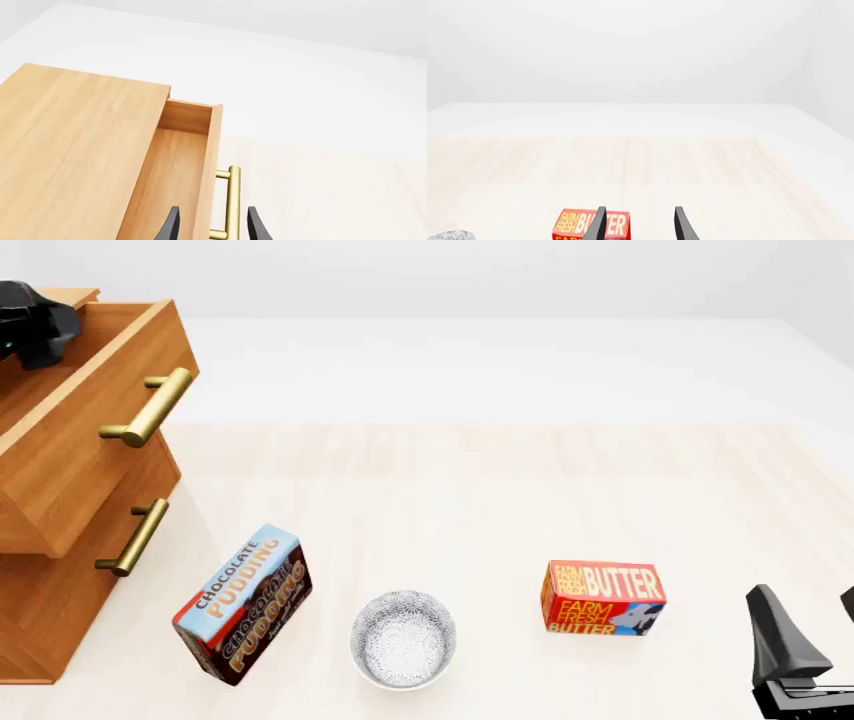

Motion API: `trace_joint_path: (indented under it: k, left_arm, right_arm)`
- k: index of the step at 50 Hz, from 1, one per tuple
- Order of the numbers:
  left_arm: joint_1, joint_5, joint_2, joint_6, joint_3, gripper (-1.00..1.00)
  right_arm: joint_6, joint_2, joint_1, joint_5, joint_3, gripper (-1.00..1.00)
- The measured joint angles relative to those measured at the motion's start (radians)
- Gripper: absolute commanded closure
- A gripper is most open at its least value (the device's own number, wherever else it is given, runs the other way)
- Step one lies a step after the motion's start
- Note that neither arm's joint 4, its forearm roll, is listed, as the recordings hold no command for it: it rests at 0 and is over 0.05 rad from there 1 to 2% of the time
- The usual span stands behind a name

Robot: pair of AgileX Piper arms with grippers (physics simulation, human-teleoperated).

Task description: Put the bowl in the top drawer of the cabinet.

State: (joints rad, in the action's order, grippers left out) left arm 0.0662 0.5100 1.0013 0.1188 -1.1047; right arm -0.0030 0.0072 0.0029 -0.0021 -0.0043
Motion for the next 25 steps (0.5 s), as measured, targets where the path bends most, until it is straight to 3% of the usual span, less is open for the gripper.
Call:
trace_joint_path:
  k: [25]
  left_arm:
    - [-0.007,-0.033,0.054,-0.008,0.034,-1.00]
  right_arm:
    - [0.000,0.000,0.000,0.000,0.000,-1.00]
